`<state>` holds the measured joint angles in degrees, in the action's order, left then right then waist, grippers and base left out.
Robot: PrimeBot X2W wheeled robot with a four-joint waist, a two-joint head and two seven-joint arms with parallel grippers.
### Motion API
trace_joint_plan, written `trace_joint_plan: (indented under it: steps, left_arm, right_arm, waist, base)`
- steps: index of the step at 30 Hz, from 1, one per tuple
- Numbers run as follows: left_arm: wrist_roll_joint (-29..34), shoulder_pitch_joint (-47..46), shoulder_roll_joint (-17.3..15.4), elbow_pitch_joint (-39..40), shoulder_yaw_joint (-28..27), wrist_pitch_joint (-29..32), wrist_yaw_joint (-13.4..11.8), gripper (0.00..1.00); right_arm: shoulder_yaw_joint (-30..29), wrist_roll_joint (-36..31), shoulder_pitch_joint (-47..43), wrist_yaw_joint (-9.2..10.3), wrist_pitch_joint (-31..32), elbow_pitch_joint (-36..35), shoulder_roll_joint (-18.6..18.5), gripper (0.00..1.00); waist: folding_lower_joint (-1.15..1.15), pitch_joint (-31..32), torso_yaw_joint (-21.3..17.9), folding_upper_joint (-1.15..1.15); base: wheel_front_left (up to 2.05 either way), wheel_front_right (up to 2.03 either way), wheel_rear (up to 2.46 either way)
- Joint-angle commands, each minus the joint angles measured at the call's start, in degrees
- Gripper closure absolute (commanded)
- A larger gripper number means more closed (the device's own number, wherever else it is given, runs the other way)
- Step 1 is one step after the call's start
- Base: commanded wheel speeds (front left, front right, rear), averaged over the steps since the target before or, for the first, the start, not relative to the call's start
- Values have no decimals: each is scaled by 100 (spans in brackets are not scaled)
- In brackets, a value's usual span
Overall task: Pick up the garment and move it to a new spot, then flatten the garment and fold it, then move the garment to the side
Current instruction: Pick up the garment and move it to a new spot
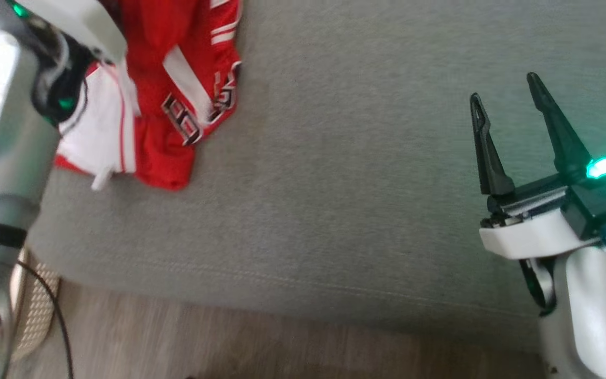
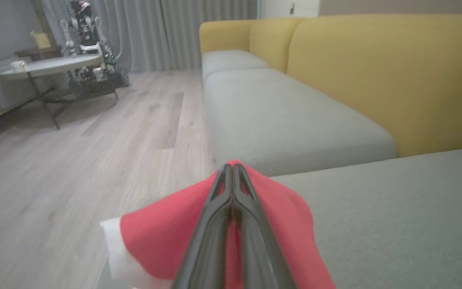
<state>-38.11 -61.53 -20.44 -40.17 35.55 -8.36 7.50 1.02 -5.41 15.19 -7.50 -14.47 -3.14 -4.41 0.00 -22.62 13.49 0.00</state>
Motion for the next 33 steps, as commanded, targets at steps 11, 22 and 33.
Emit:
trace_joint_plan:
  steps: [11,22,33]
  left_arm:
    - [197,-744,-427,1579,-36,424,-234,100]
    - [-88,-1097,13,2084,190,1365,-362,100]
    - [368,-671,105,1033,854,1197,-333,100]
  right_arm:
    - [211,568,-21,1,-52,-470,151,0]
    - [268,1350,97,1,-52,-753,153,0]
    - [350,1985,211,1,-52,-899,153,0]
  waist:
    - [0,529,-1658,0]
    - [0,102,-3251,0]
    - [0,-460,-4189,0]
  base:
    - [0,0,0]
    - [0,0,0]
    - [0,0,0]
